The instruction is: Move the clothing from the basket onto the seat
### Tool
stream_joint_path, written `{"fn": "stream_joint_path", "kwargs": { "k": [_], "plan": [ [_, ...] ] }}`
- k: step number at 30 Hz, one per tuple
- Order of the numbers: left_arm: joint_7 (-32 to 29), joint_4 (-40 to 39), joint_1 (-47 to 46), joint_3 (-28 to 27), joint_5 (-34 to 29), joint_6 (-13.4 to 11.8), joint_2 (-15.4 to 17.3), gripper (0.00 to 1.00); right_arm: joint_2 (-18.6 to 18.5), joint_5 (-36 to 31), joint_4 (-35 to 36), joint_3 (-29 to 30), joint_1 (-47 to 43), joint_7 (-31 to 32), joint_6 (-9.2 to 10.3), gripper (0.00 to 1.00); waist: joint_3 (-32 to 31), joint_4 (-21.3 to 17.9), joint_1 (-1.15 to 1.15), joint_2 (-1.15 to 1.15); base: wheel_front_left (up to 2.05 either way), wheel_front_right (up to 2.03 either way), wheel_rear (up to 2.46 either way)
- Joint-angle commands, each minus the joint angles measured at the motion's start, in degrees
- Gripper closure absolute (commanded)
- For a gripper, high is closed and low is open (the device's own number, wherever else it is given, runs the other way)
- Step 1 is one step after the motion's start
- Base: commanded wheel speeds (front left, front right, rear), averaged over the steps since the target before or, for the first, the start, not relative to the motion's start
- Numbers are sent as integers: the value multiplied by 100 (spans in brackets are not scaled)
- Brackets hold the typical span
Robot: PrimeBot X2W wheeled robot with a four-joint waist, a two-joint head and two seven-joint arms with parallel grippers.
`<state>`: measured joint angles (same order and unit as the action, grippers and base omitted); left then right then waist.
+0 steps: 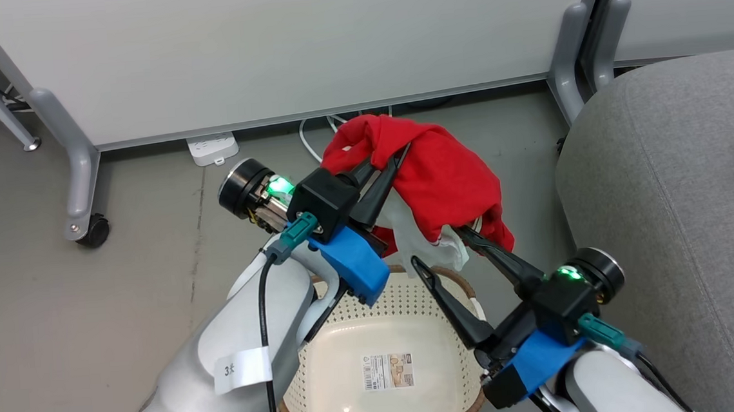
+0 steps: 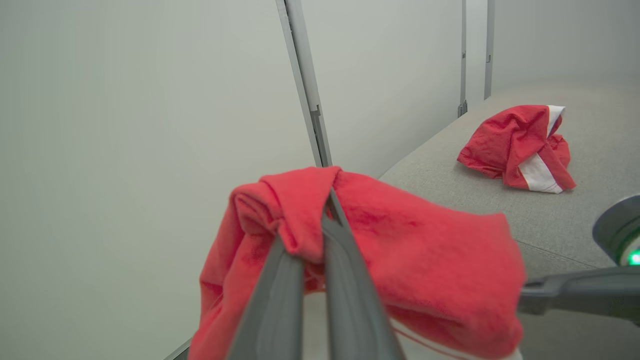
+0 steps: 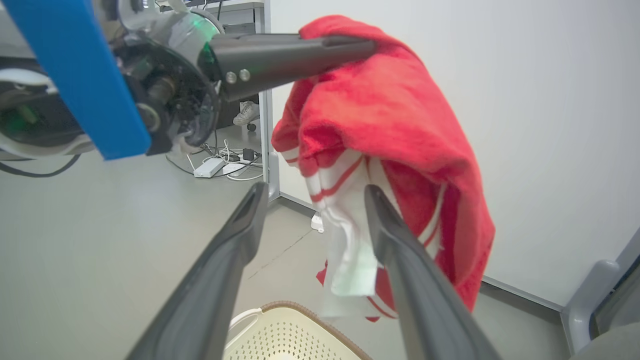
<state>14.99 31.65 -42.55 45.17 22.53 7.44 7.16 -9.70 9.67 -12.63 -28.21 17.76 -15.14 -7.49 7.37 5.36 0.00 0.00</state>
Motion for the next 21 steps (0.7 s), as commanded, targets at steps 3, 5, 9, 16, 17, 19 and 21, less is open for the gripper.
{"fn": "stream_joint_path", "kwargs": {
  "k": [3,5,9,16,17,19,21],
  "plan": [
    [29,-7,-136,50,-16,7,-30,100,65,3,-257,-161,313,1,-1,0,57,51,0,0,0,0,0],
    [29,-12,-144,78,-8,7,-55,100,120,4,-392,-197,467,0,-1,0,83,78,0,0,0,0,0],
    [29,-24,-200,94,-1,7,-85,100,232,26,-629,-170,682,0,-1,0,141,127,0,0,0,0,0],
    [29,-35,-243,93,0,7,-123,100,460,-80,-828,149,902,0,-1,0,207,167,0,0,0,0,0],
    [29,-35,-243,91,-1,7,-128,100,489,-101,-844,170,919,1,-1,100,210,169,0,0,0,0,0],
    [29,-32,-243,91,-3,7,-137,100,533,-107,-833,198,954,0,-1,100,214,173,0,0,0,0,0],
    [29,-28,-237,85,-2,7,-141,100,552,-114,-823,216,959,0,-1,100,213,173,0,0,0,0,0]
  ]
}}
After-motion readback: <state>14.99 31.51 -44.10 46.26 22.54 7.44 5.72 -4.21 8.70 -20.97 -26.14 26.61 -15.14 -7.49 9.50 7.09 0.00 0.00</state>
